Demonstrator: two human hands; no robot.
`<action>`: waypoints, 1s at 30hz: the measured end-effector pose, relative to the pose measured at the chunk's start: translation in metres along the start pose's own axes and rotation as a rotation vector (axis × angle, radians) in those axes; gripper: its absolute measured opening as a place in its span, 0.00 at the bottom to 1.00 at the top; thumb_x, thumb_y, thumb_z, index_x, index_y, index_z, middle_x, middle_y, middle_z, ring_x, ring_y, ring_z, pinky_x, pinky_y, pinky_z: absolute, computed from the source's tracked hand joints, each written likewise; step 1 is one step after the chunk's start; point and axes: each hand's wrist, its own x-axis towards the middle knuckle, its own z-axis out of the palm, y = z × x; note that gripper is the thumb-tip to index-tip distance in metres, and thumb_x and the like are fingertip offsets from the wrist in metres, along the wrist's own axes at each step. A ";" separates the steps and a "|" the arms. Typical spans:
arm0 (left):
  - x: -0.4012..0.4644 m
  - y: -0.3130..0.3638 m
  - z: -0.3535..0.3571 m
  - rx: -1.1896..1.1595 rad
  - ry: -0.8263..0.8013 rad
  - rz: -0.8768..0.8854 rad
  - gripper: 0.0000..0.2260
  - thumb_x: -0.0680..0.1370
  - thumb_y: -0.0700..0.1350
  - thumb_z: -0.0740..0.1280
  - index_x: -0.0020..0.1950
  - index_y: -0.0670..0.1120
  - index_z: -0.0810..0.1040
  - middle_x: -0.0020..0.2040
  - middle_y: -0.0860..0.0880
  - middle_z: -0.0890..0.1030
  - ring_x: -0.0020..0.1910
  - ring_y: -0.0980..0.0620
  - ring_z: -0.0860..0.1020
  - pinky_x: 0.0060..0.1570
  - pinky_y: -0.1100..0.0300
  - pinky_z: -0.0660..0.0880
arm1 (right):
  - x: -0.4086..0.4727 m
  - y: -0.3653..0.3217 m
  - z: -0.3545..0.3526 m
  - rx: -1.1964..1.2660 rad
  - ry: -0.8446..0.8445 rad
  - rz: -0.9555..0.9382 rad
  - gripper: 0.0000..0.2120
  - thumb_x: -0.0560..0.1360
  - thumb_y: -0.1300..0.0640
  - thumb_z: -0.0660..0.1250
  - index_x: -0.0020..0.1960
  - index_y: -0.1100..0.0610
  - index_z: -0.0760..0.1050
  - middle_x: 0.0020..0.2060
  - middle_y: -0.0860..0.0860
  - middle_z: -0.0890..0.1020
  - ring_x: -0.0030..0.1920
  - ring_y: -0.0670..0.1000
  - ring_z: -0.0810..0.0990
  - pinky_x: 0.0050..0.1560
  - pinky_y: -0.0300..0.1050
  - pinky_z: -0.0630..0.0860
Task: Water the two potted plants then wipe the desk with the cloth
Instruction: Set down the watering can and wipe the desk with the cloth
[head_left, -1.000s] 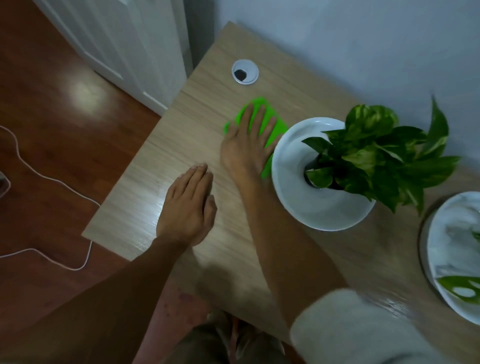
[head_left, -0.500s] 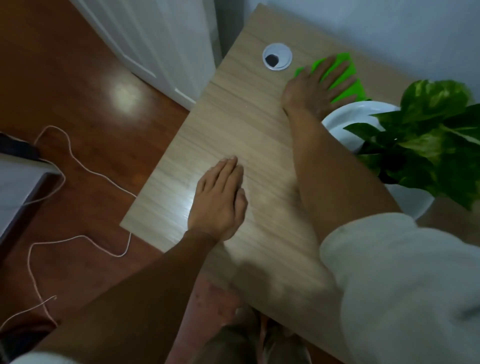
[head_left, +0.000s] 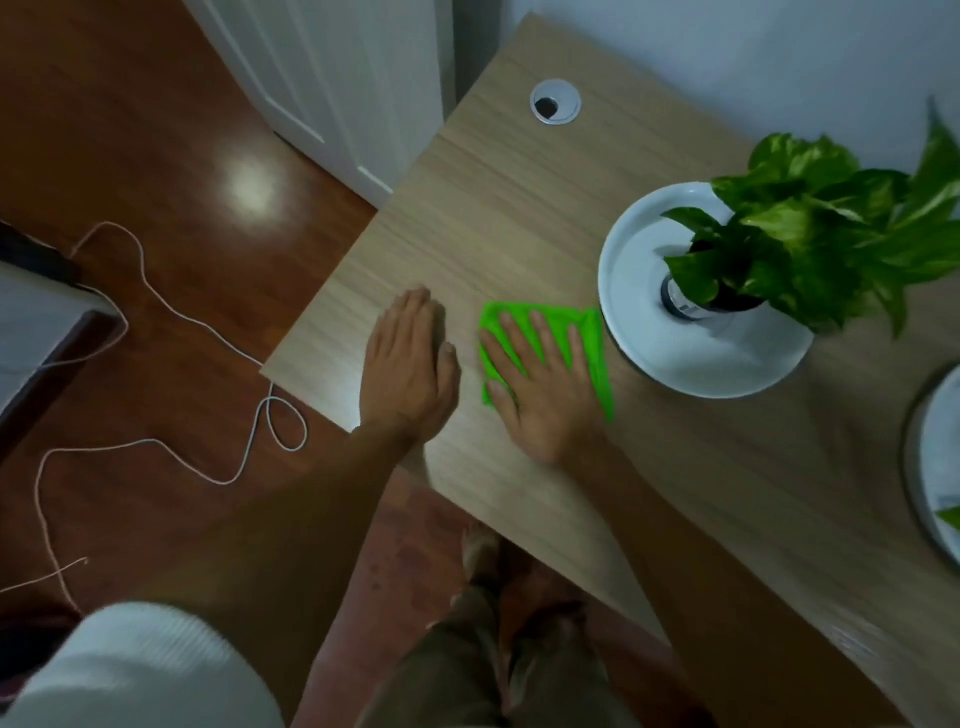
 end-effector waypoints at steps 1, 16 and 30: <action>-0.010 -0.006 -0.001 0.017 0.010 -0.017 0.24 0.85 0.50 0.56 0.79 0.43 0.63 0.82 0.44 0.61 0.83 0.47 0.56 0.81 0.47 0.53 | -0.009 -0.001 0.000 0.019 -0.003 0.020 0.26 0.88 0.42 0.52 0.85 0.45 0.62 0.85 0.49 0.63 0.85 0.60 0.58 0.82 0.68 0.53; -0.029 -0.021 0.000 -0.109 0.135 -0.063 0.25 0.84 0.48 0.59 0.80 0.42 0.62 0.81 0.43 0.63 0.82 0.47 0.59 0.80 0.44 0.57 | 0.170 -0.049 -0.029 0.040 -0.054 -0.072 0.30 0.86 0.40 0.44 0.87 0.44 0.51 0.87 0.47 0.52 0.87 0.60 0.48 0.83 0.69 0.42; -0.073 0.000 -0.006 -0.043 -0.010 0.000 0.26 0.85 0.54 0.53 0.80 0.43 0.62 0.82 0.42 0.62 0.82 0.45 0.59 0.80 0.45 0.58 | -0.018 -0.062 -0.011 0.073 -0.100 0.101 0.30 0.86 0.43 0.47 0.87 0.47 0.53 0.87 0.49 0.52 0.87 0.60 0.47 0.82 0.68 0.40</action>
